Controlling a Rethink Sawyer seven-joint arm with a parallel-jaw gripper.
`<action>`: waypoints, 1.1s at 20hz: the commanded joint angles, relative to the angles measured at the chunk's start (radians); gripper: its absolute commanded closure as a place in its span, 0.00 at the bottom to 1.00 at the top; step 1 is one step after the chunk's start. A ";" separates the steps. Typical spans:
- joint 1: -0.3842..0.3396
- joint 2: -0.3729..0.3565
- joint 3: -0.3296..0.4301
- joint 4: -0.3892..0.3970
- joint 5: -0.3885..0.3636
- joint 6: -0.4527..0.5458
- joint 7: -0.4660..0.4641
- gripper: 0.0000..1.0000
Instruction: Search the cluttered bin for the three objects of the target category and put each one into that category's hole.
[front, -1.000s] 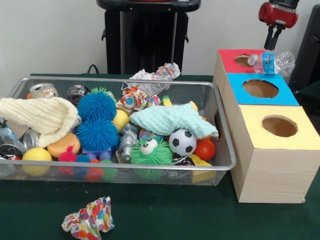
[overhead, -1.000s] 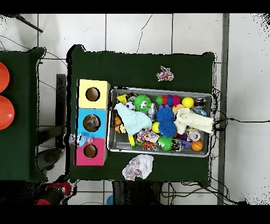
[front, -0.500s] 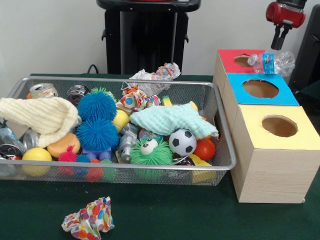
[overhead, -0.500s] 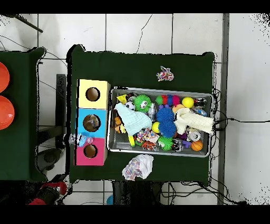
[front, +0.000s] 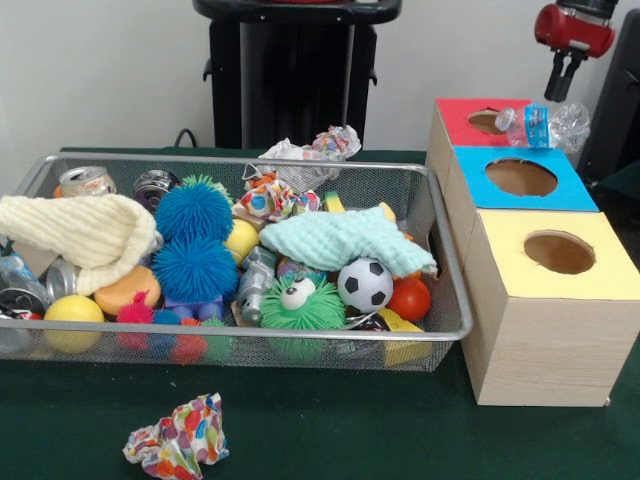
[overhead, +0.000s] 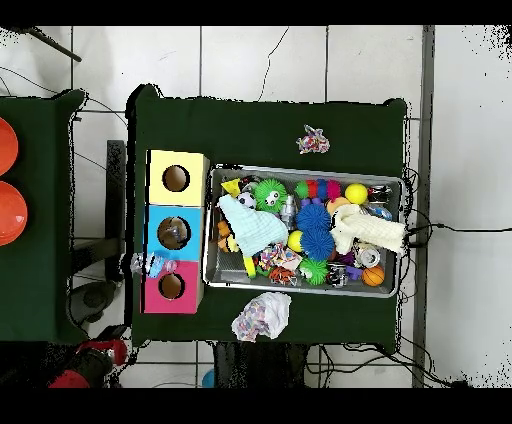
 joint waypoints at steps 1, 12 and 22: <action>-0.019 0.043 0.032 -0.101 0.050 0.095 0.263 1.00; -0.050 0.054 0.050 -0.102 0.046 0.073 0.249 1.00; -0.051 0.071 0.041 -0.121 0.040 0.090 0.243 1.00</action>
